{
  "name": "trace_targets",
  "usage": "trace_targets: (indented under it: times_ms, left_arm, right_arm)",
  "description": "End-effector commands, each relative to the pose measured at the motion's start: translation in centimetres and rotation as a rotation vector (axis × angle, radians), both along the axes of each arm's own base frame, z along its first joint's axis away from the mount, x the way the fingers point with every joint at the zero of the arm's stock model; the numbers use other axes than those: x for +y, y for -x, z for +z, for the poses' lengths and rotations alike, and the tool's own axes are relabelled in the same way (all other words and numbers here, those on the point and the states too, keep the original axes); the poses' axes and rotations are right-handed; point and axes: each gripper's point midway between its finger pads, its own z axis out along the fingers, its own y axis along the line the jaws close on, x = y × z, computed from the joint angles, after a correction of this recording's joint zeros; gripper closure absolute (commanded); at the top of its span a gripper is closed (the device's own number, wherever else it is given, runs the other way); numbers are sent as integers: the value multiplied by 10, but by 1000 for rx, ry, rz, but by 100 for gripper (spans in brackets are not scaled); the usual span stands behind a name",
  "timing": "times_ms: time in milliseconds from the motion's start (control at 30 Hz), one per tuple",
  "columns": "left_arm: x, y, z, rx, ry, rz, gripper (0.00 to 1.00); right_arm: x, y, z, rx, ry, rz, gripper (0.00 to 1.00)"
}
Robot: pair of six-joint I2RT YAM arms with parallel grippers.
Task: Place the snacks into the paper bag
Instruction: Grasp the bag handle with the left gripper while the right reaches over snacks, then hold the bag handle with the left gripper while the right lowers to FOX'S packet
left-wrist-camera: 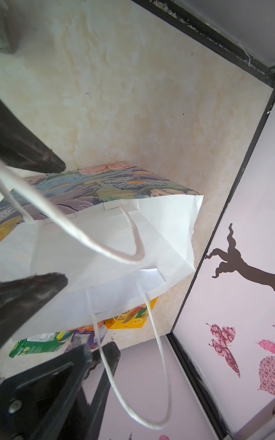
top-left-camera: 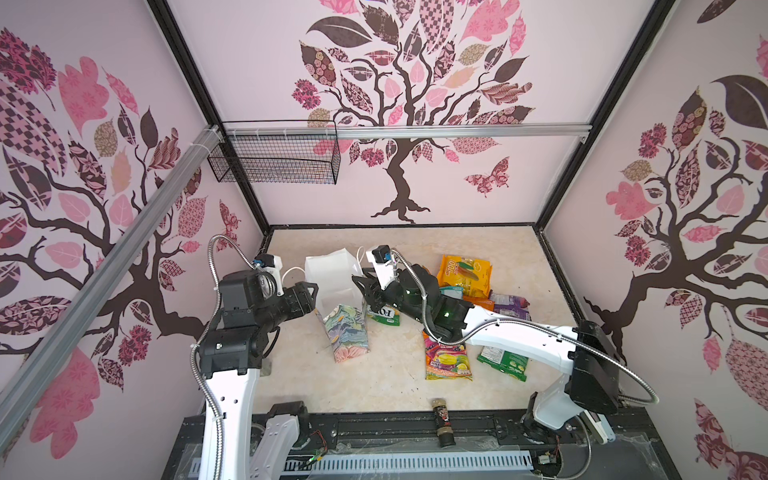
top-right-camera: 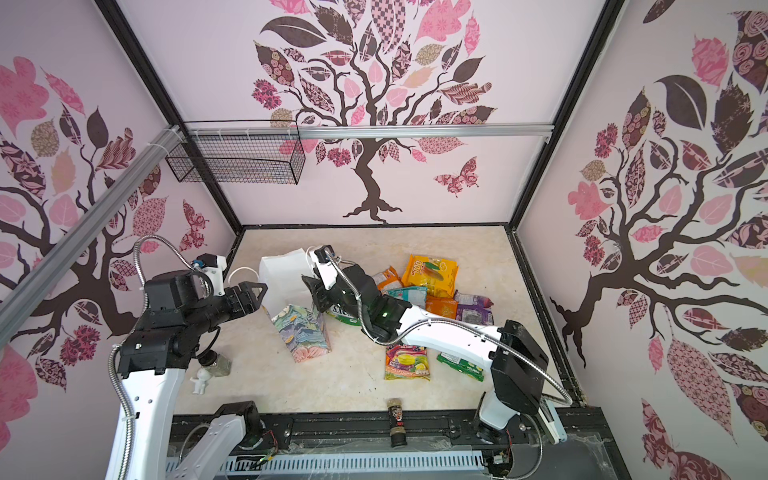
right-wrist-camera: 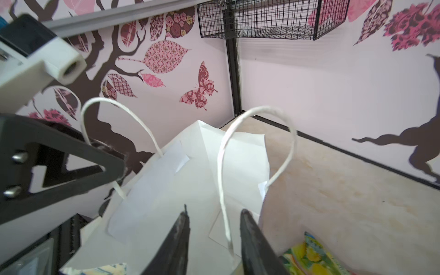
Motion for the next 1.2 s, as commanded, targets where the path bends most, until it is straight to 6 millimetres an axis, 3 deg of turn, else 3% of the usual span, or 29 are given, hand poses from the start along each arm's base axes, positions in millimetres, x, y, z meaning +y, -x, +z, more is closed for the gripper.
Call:
trace_targets:
  times_ms: [0, 33, 133, 333, 500, 900, 1167]
  left_arm:
    - [2, -5, 1, -47, -11, 4, 25]
    - [2, -5, 2, -50, -10, 5, 24]
    - [2, -7, 0, -42, -9, 2, 23]
    - [7, -9, -12, -13, -39, 21, 21]
    - [3, -11, -11, -22, -19, -3, 24]
    - [-5, -16, -11, -29, 21, -36, 46]
    - [-9, -16, -7, -49, 37, -50, 60]
  right_arm:
    - [-1, -6, 14, -36, -6, -38, 85]
    - [-2, -5, 16, -37, -12, -38, 92]
    - [-9, -1, 21, -43, -51, -37, 100]
    - [-11, 8, 22, -40, -75, -18, 100]
    - [-10, 14, 26, -77, -52, -48, 100]
    - [-5, 21, 30, -91, -34, -69, 100]
    - [-16, 22, 36, -111, -32, -144, 100]
